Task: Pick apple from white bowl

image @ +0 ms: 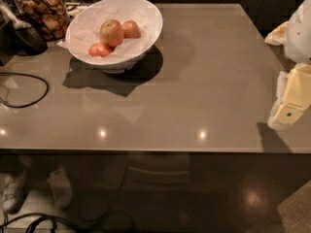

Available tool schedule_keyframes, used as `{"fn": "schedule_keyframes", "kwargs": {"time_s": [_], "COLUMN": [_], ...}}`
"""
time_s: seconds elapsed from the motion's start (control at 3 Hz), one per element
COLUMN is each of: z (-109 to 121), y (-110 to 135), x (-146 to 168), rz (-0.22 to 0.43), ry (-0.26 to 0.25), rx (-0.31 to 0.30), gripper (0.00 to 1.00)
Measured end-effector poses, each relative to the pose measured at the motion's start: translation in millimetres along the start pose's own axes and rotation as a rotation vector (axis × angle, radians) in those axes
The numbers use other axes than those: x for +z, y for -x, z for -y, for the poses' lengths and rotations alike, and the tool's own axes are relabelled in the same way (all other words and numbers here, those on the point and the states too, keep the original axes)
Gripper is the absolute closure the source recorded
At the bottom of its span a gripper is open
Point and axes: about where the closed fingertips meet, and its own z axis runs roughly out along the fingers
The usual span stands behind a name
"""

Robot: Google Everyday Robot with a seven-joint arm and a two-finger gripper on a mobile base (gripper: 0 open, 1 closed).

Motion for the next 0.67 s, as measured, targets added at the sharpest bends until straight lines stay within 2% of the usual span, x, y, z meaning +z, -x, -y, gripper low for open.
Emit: {"fn": "schedule_keyframes", "kwargs": {"time_s": [0.33,0.67], "z": [0,14], "y": [0,21], "x": [0,2], "rz": [0.000,0.076], "ry": [0.000,0.032], "rx": [0.000,-0.027], "gripper": [0.00,0.00]}}
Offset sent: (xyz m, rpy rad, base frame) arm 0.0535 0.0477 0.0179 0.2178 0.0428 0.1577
